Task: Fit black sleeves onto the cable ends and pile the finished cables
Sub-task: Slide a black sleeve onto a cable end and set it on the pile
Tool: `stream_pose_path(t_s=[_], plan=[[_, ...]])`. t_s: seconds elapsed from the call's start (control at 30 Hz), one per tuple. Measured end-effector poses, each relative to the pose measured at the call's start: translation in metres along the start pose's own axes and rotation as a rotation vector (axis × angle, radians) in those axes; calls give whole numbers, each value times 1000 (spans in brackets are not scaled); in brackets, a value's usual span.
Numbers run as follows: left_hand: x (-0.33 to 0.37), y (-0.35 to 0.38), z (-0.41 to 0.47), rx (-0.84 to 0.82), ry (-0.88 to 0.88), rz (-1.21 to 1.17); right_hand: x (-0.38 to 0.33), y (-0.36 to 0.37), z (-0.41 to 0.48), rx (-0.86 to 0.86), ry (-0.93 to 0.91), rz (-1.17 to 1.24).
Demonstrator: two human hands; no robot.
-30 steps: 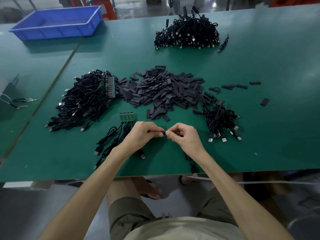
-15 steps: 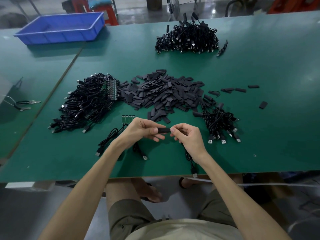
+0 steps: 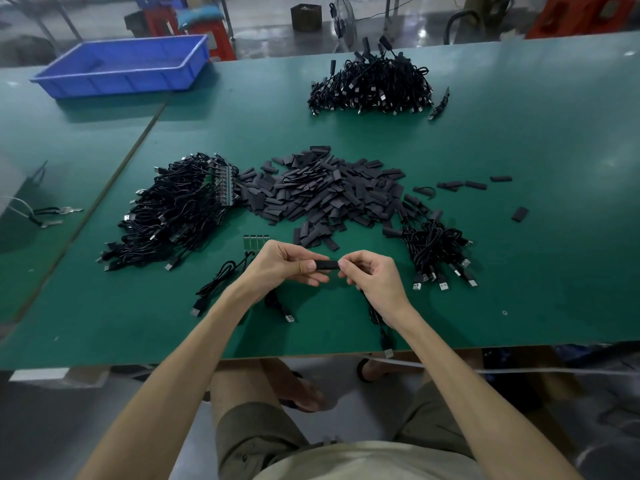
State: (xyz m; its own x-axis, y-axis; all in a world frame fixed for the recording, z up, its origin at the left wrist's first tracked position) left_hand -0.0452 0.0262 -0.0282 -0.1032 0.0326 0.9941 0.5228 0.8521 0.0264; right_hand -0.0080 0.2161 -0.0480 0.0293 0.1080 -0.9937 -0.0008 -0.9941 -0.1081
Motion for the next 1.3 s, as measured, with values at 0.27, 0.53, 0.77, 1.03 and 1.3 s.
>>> stream_pose_path(t_s=[0.27, 0.53, 0.77, 1.03, 1.3], plan=[[38, -30, -8, 392, 171, 704, -57, -49, 12, 198, -119, -81], [13, -82, -8, 550, -388, 973, -64, -142, 50, 462, -53, -323], [18, -69, -20, 573, -220, 463, -53, -142, 53, 414, -6, -582], [34, -26, -15, 386, -149, 315, -67, -22, 23, -82, -73, -373], [33, -7, -16, 391, -129, 428, -29, 31, 10, -154, 129, -16]])
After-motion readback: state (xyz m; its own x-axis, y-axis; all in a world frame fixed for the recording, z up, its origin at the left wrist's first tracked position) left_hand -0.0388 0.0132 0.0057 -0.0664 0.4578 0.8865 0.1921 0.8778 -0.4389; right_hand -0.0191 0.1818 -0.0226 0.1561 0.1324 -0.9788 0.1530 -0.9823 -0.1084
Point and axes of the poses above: each hand's wrist, its own z-axis towards the middle knuckle, its own y-axis out of the palm, x = y × z, the point moved 6 cm from there along z, towards the middle knuckle, and after that the axes turned 1 degree about y, right-handed, at the moved point
